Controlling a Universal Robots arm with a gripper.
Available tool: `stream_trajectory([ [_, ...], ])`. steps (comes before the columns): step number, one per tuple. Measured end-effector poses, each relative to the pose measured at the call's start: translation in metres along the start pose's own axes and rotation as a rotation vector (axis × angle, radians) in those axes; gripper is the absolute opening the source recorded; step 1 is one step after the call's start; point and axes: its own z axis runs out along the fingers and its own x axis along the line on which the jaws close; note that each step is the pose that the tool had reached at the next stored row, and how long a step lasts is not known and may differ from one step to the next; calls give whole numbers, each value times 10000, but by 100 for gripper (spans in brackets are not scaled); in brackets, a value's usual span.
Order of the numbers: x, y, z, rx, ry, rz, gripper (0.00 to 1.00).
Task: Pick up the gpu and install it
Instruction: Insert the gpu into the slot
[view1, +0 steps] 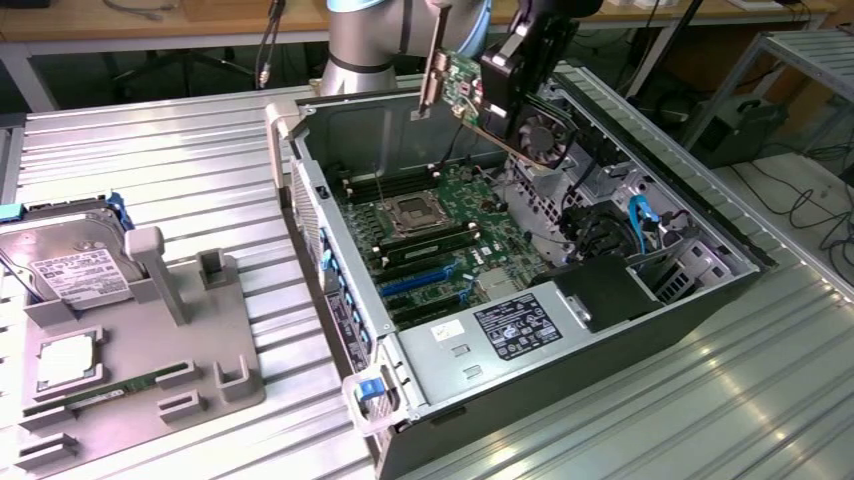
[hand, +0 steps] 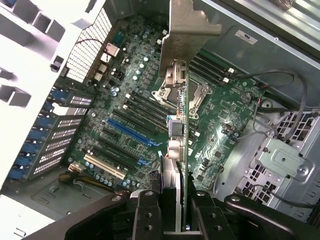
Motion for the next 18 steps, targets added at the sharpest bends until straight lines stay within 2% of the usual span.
stream_trajectory([
  [18, 2, -3, 0, -20, 35, -1105, 28],
])
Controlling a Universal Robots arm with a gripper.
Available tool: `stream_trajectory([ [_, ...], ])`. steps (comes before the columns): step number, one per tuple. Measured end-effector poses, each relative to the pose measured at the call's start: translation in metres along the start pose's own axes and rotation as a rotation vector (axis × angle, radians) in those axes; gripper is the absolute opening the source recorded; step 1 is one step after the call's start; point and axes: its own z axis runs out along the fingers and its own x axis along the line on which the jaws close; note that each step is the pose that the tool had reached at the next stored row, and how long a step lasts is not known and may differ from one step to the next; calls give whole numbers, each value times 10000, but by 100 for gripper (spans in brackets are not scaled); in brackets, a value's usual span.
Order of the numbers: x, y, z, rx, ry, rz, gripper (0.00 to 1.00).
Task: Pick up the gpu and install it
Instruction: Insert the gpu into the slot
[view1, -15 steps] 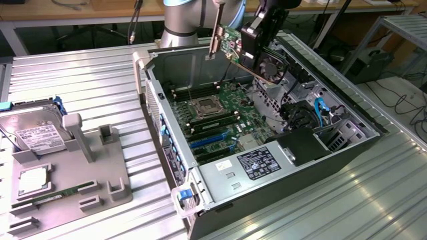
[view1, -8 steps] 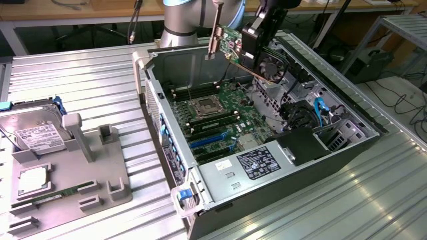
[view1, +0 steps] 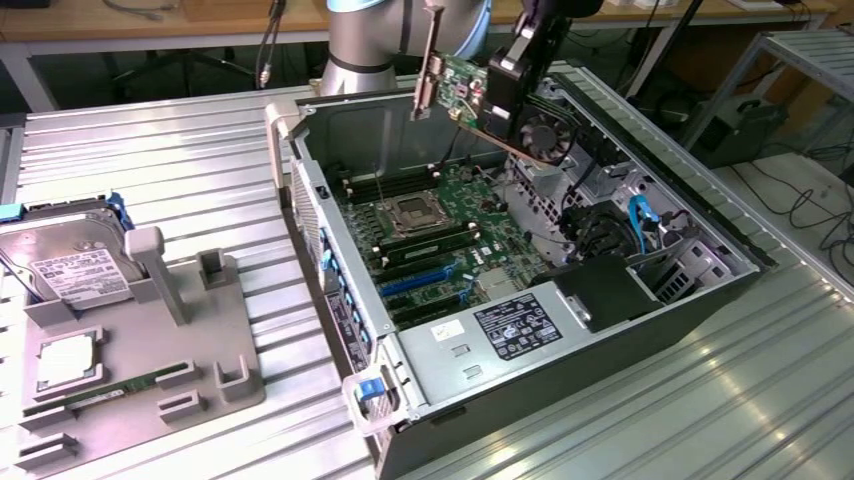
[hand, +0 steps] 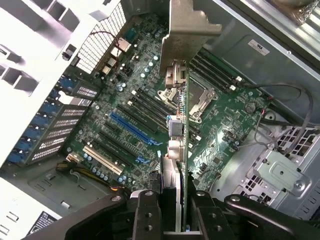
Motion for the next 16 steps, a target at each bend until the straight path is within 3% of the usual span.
stream_trajectory([
  [15, 2, -2, 0, -18, 30, -964, 28],
  [16, 4, -5, 1, -27, 47, -1516, 28],
])
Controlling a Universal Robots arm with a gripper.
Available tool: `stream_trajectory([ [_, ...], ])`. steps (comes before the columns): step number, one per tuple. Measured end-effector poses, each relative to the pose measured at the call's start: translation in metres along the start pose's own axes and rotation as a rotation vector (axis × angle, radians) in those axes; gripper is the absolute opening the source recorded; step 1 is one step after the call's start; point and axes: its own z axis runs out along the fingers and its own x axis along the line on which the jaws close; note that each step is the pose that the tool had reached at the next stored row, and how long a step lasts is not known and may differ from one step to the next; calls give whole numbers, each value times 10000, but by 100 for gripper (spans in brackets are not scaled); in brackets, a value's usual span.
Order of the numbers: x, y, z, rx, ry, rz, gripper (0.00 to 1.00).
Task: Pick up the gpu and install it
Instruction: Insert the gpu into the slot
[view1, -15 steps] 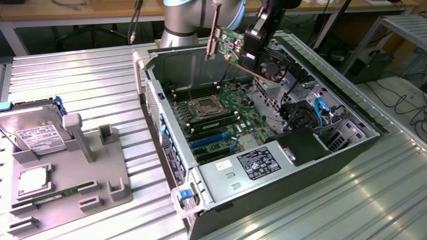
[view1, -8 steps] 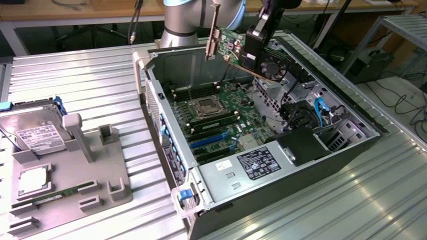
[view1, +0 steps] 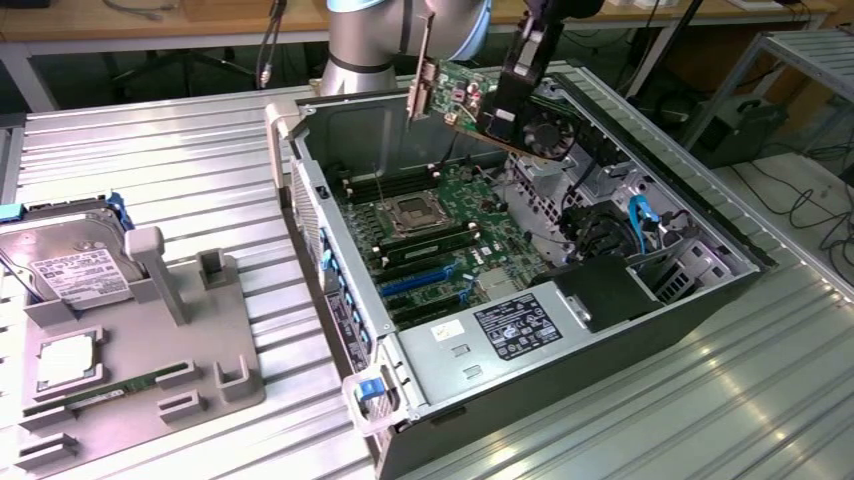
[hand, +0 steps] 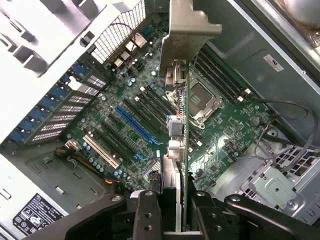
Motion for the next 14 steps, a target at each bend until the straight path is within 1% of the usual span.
stream_trajectory([
  [1, 2, -2, 1, -7, 11, -371, 28],
  [3, 5, -5, 1, -13, 22, -724, 28],
  [7, 15, -15, 3, -43, 73, -2348, 28],
  [10, 22, -21, 5, -69, 121, -3856, 28],
  [12, 24, -22, 5, -77, 134, -4287, 28],
  [14, 29, -24, 7, -88, 151, -4879, 28],
])
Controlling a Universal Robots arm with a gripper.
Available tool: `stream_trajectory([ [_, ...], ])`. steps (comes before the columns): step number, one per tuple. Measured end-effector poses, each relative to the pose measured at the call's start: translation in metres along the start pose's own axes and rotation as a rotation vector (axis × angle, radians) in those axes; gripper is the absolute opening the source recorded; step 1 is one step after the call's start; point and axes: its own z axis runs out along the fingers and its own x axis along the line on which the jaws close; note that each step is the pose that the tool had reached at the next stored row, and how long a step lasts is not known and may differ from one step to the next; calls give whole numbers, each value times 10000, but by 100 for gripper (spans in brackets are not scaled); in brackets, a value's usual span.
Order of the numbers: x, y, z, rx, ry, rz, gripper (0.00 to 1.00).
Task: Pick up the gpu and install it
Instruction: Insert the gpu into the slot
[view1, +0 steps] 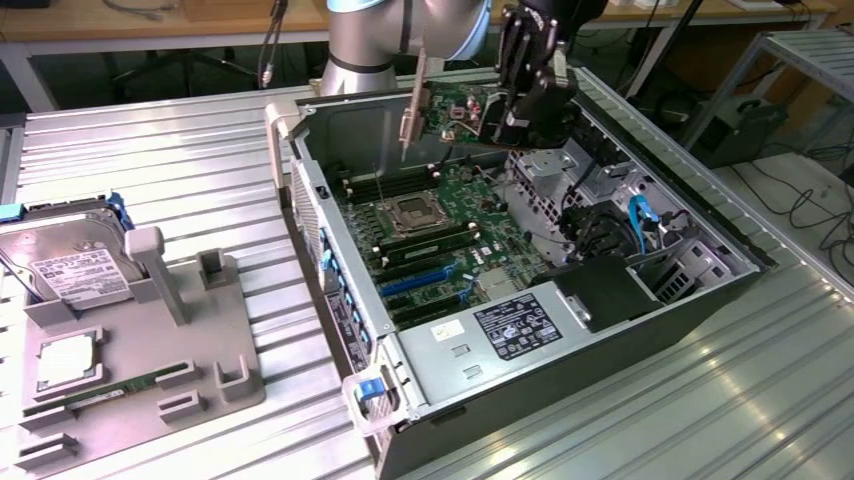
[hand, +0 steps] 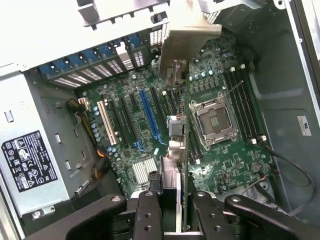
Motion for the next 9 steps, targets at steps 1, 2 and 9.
stream_trajectory([
  [1, 2, 0, -1, -5, 11, -271, 28],
  [2, 3, 2, 0, -11, 21, -623, 28],
  [9, 6, 12, 2, -26, 47, -1459, 28],
])
